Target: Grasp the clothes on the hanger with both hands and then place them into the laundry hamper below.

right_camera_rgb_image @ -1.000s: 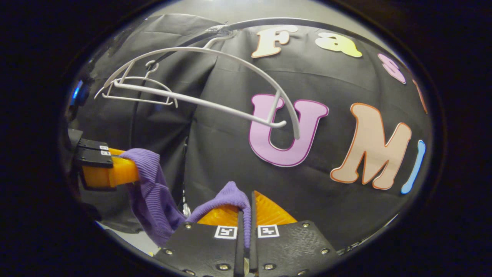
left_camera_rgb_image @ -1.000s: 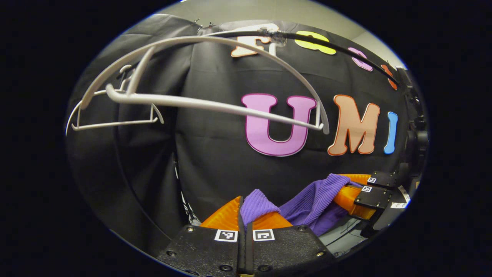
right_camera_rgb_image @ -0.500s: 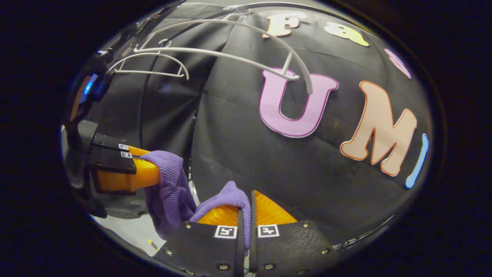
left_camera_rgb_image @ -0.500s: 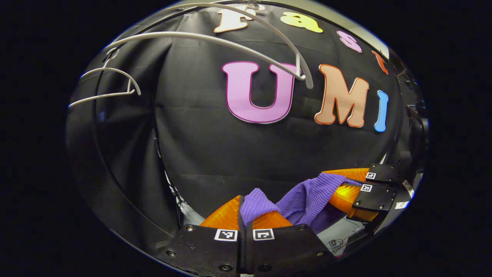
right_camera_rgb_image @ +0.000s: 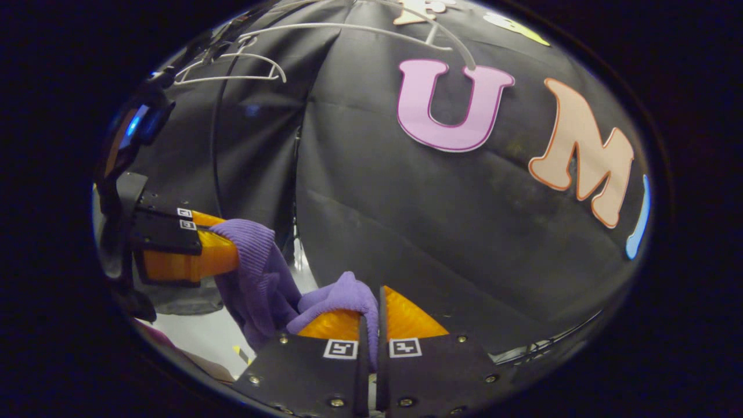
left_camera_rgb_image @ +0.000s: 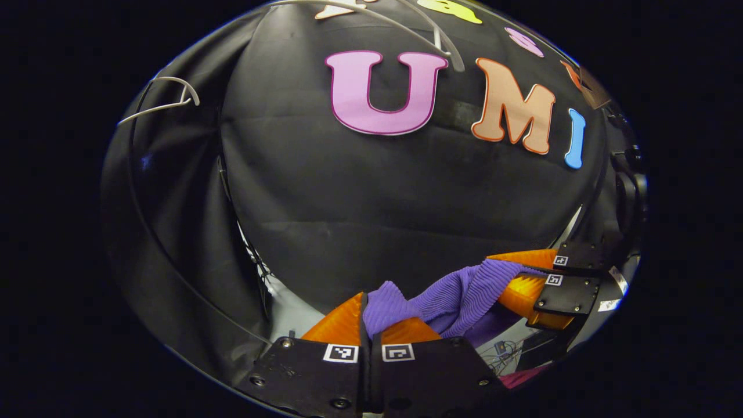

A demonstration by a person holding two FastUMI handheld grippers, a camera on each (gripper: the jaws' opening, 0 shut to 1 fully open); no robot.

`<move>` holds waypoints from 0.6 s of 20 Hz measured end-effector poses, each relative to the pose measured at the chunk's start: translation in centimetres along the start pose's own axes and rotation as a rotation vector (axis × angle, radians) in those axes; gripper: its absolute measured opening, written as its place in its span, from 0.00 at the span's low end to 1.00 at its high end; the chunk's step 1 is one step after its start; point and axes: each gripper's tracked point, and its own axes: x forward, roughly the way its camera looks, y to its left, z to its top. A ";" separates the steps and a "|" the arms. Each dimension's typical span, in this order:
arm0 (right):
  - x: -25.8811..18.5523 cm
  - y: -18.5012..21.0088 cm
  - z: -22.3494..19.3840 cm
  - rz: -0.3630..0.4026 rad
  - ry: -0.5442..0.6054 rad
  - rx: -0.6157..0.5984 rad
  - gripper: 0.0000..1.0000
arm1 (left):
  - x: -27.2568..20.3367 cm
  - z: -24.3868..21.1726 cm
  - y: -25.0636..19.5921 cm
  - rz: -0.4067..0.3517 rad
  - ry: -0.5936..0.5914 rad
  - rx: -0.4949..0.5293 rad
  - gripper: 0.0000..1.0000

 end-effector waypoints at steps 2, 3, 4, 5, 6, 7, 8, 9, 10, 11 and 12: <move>0.3 0.3 -1.2 0.008 0.031 0.008 0.06 | 0.1 -1.3 0.5 -0.003 0.026 -0.006 0.01; 0.4 0.5 -1.6 0.015 0.051 0.012 0.06 | 0.3 -1.7 0.3 -0.006 0.040 -0.008 0.00; 0.6 0.7 -2.2 0.023 0.070 0.015 0.06 | 0.4 -2.2 0.2 -0.007 0.053 -0.009 0.02; 0.8 0.8 -2.7 0.029 0.089 0.017 0.06 | 0.4 -2.7 0.2 -0.007 0.067 -0.008 0.03; 0.9 1.0 -3.1 0.038 0.101 0.019 0.06 | 0.4 -3.1 0.4 -0.007 0.080 -0.007 0.05; 1.1 1.1 -3.5 0.043 0.115 0.023 0.06 | 0.5 -3.5 0.4 -0.012 0.090 -0.008 0.05; 1.3 1.1 -3.8 0.046 0.129 0.027 0.06 | 0.5 -3.7 0.3 -0.015 0.099 -0.010 0.08; 1.5 1.0 -3.9 0.045 0.140 0.031 0.06 | 0.6 -3.9 0.4 -0.018 0.105 -0.013 0.08; 1.5 1.2 -4.4 0.048 0.153 0.038 0.06 | 0.6 -4.1 0.3 -0.024 0.115 -0.018 0.09; 1.6 1.4 -4.7 0.054 0.165 0.047 0.07 | 0.7 -4.3 0.1 -0.029 0.123 -0.023 0.09; 1.4 1.5 -5.1 0.053 0.177 0.051 0.08 | 0.7 -4.3 0.0 -0.032 0.122 -0.026 0.11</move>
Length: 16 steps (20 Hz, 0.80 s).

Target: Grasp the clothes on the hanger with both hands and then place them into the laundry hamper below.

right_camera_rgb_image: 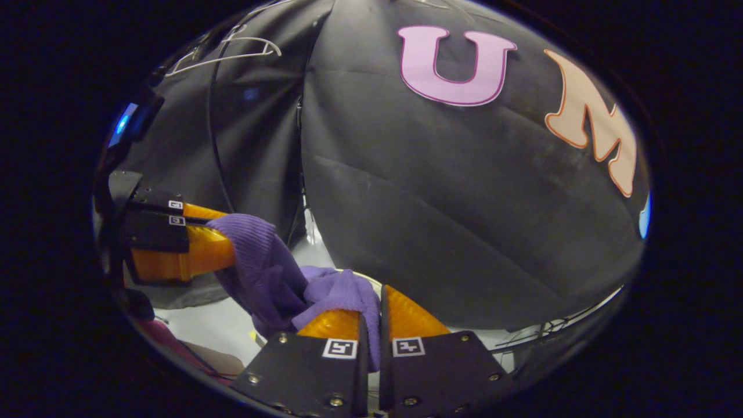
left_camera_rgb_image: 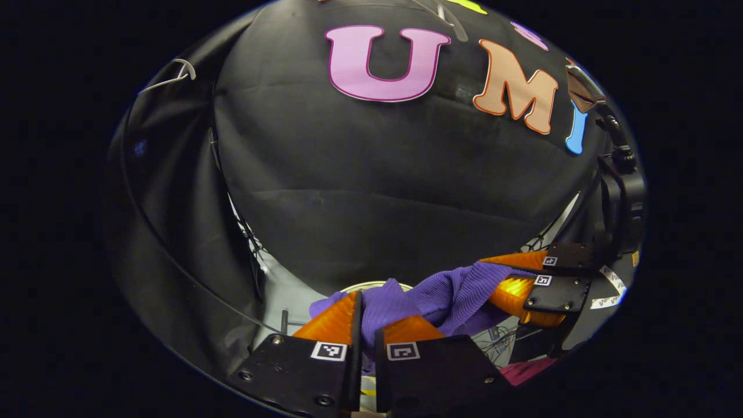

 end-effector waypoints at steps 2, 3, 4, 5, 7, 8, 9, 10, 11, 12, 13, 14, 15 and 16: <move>0.5 0.2 -0.7 0.010 0.024 0.009 0.09 | -0.2 -0.4 0.1 0.004 0.010 -0.004 0.20; 0.6 0.2 -0.8 0.014 0.029 0.012 0.09 | -0.2 -0.6 0.3 0.007 0.019 -0.009 0.20; 0.6 0.2 -0.7 0.015 0.029 0.013 0.09 | 0.0 -1.1 0.5 0.008 0.030 -0.016 0.11; 0.5 0.2 -0.2 0.014 0.017 0.015 0.09 | -0.2 -1.2 0.5 0.007 0.036 -0.024 0.12; 0.4 0.0 0.4 0.011 0.005 0.018 0.09 | -0.2 -0.7 0.5 0.005 0.014 -0.025 0.11; 0.4 0.0 0.5 0.010 0.000 0.022 0.09 | -0.3 -0.3 0.5 0.005 0.007 -0.022 0.11; 0.4 -0.1 0.7 0.011 -0.004 0.023 0.09 | -0.3 -0.2 0.5 0.005 0.005 -0.020 0.11; 0.4 -0.2 1.0 0.010 -0.007 0.023 0.09 | -0.2 -0.1 0.4 0.004 0.004 -0.022 0.11; 0.4 -0.3 1.4 0.011 -0.011 0.026 0.09 | -0.2 -0.1 0.3 0.003 0.007 -0.025 0.11; 0.4 -0.1 1.6 0.011 -0.015 0.030 0.09 | -0.1 -0.2 0.4 0.003 0.011 -0.028 0.11; 0.4 -0.1 1.8 0.009 -0.019 0.034 0.09 | -0.1 -0.2 0.4 0.004 0.012 -0.029 0.11; 0.4 -0.2 2.0 0.009 -0.022 0.038 0.09 | -0.1 -0.3 0.4 0.005 0.012 -0.028 0.11; 0.4 -0.3 2.1 0.007 -0.023 0.043 0.09 | -0.2 -0.3 0.5 0.006 0.012 -0.028 0.11; 0.4 -0.4 2.2 0.007 -0.024 0.045 0.09 | -0.1 -0.3 0.4 0.008 0.013 -0.029 0.11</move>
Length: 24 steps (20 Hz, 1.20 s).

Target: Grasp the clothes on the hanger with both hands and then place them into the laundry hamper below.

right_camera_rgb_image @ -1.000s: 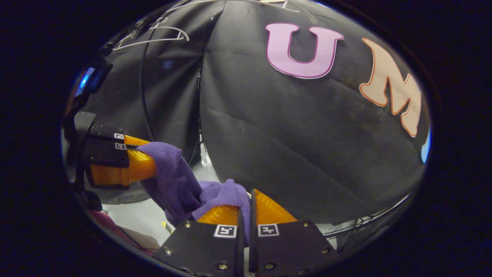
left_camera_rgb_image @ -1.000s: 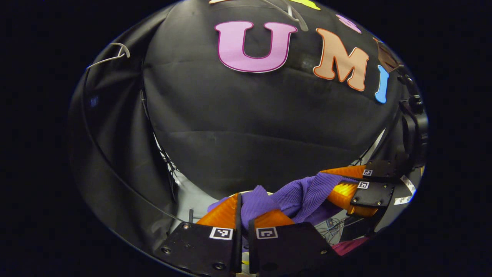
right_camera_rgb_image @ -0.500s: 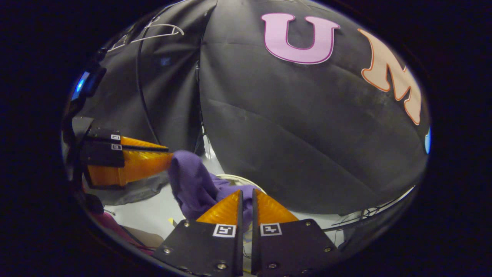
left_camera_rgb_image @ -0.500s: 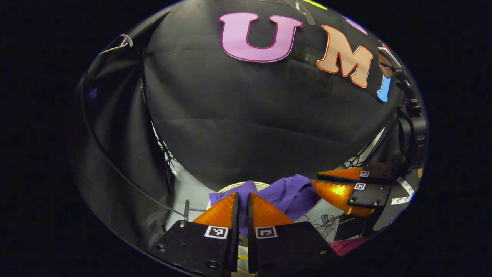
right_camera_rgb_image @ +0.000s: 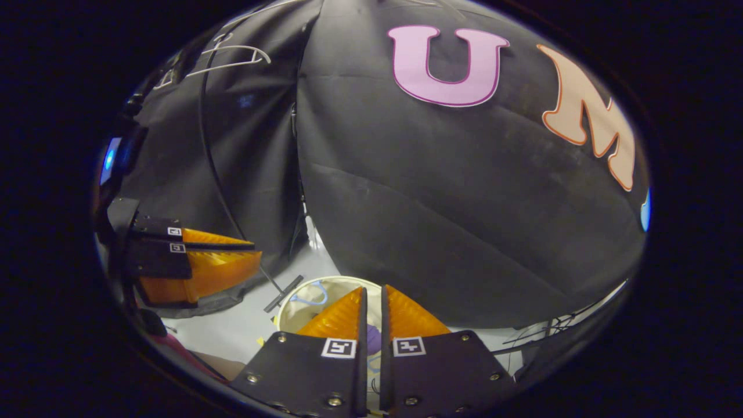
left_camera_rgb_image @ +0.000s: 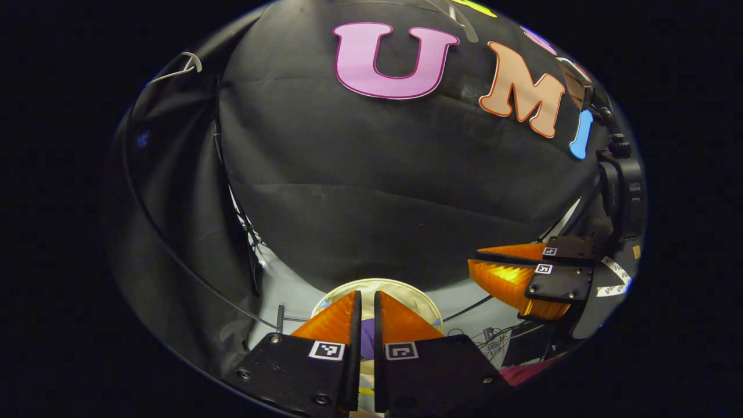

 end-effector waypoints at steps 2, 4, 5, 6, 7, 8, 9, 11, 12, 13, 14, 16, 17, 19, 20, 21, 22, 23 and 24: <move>-0.1 -0.2 0.0 -0.003 -0.001 0.003 0.09 | 0.0 -0.1 0.0 0.000 -0.001 -0.005 0.11; -0.2 -0.3 0.1 -0.007 -0.004 0.005 0.09 | -0.1 0.1 -0.1 -0.002 -0.004 -0.004 0.11; -0.3 -0.4 0.1 -0.010 -0.008 0.007 0.09 | -0.2 0.3 -0.1 -0.002 -0.009 -0.002 0.11; -0.4 -0.6 0.4 -0.013 -0.014 0.009 0.09 | -0.3 0.5 -0.1 -0.003 -0.015 0.001 0.11; -0.5 -0.8 0.6 -0.017 -0.019 0.012 0.09 | -0.2 0.6 0.0 -0.005 -0.026 0.005 0.11; -0.6 -0.9 0.6 -0.021 -0.025 0.015 0.09 | -0.3 0.7 0.0 -0.005 -0.029 0.008 0.11; -0.7 -1.0 0.7 -0.026 -0.032 0.018 0.09 | -0.4 0.8 0.0 -0.006 -0.035 0.010 0.11; -0.9 -1.2 0.8 -0.036 -0.040 0.021 0.09 | -0.7 1.1 -0.1 -0.011 -0.047 0.011 0.11; -1.0 -1.3 0.9 -0.039 -0.041 0.020 0.09 | -0.8 1.2 -0.1 -0.011 -0.048 0.012 0.11; -1.1 -1.3 0.8 -0.042 -0.043 0.019 0.09 | -0.9 1.3 -0.1 -0.009 -0.050 0.015 0.11; -1.3 -1.3 0.9 -0.044 -0.044 0.019 0.09 | -0.9 1.4 -0.1 -0.009 -0.053 0.018 0.11; -1.8 -0.7 1.2 -0.051 -0.052 0.021 0.09 | -1.5 1.8 0.0 -0.010 -0.061 0.023 0.11; -2.2 -0.6 1.1 -0.055 -0.060 0.026 0.09 | -1.9 1.9 0.1 -0.005 -0.063 0.025 0.11; -2.7 -0.7 1.7 -0.069 -0.083 0.043 0.09 | -2.9 2.5 0.2 -0.008 -0.086 0.028 0.11; -3.1 -0.7 2.0 -0.075 -0.093 0.050 0.09 | -3.3 2.9 0.2 -0.012 -0.100 0.032 0.11; -3.6 -0.6 2.3 -0.085 -0.102 0.058 0.10 | -3.7 3.2 0.2 -0.017 -0.111 0.037 0.11; -4.1 -0.6 2.5 -0.093 -0.109 0.064 0.09 | -4.2 3.5 0.2 -0.020 -0.121 0.043 0.11; -4.5 -0.6 2.8 -0.104 -0.120 0.072 0.09 | -4.6 4.0 0.2 -0.025 -0.138 0.047 0.11; -5.1 -0.5 3.1 -0.114 -0.130 0.081 0.09 | -5.3 4.6 0.1 -0.033 -0.153 0.051 0.11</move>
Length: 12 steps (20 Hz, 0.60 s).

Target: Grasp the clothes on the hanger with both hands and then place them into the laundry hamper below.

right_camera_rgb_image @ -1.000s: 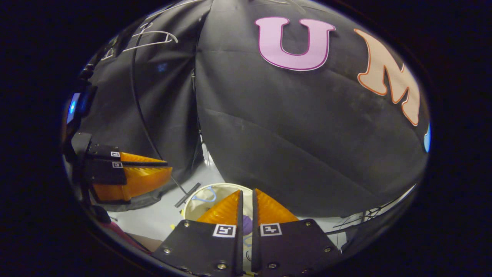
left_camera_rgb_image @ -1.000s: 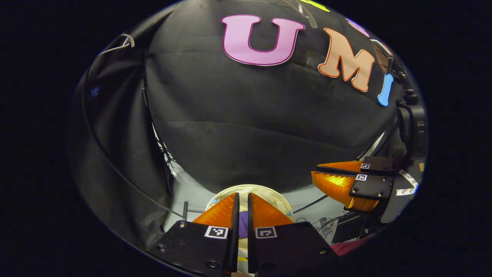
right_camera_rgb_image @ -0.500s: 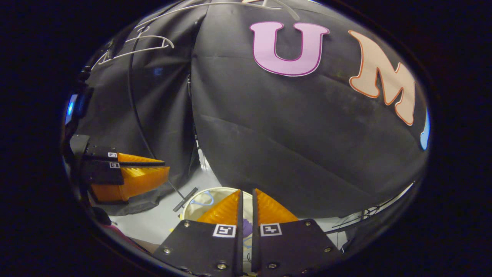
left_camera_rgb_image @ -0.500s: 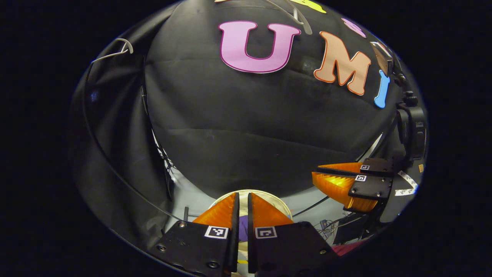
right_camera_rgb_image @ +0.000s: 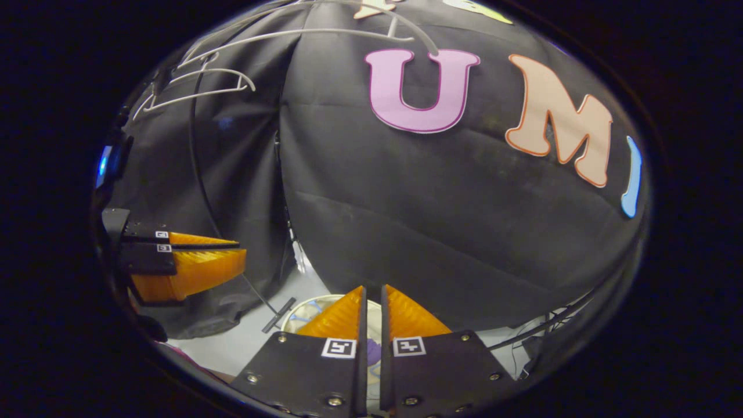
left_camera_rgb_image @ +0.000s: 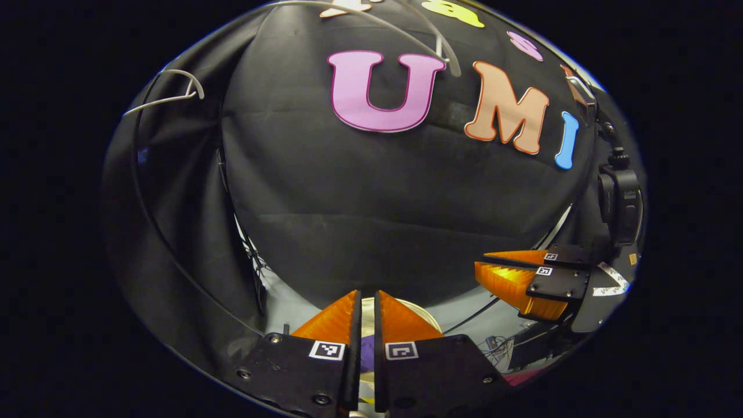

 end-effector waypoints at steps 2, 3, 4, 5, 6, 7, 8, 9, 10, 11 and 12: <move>-1.4 0.3 0.8 -0.022 -0.022 0.014 0.09 | -1.2 1.0 0.0 -0.015 -0.032 0.007 0.11; -2.1 0.4 1.2 -0.034 -0.035 0.021 0.09 | -1.9 1.6 0.0 -0.023 -0.050 0.011 0.11; -2.9 0.7 1.6 -0.045 -0.047 0.027 0.09 | -2.6 2.2 0.0 -0.031 -0.064 0.013 0.11; -3.9 0.7 2.0 -0.056 -0.057 0.034 0.09 | -3.5 2.6 0.0 -0.037 -0.078 0.015 0.11; -4.8 0.9 2.4 -0.065 -0.069 0.044 0.09 | -4.5 2.9 0.1 -0.040 -0.096 0.021 0.11; -5.7 1.2 2.7 -0.076 -0.083 0.053 0.09 | -5.5 3.4 0.3 -0.041 -0.118 0.030 0.11; -6.7 1.5 3.1 -0.087 -0.098 0.061 0.09 | -6.6 3.7 0.5 -0.042 -0.132 0.039 0.11; -7.6 1.8 3.3 -0.098 -0.113 0.068 0.09 | -7.8 3.9 0.7 -0.043 -0.146 0.046 0.11; -8.6 2.1 3.6 -0.111 -0.128 0.077 0.09 | -9.0 4.1 0.7 -0.048 -0.162 0.050 0.11; -9.8 2.5 3.7 -0.124 -0.142 0.087 0.09 | -10.2 4.5 0.7 -0.055 -0.178 0.052 0.11; -11.0 2.9 3.9 -0.138 -0.156 0.099 0.09 | -11.4 4.6 0.8 -0.061 -0.194 0.056 0.11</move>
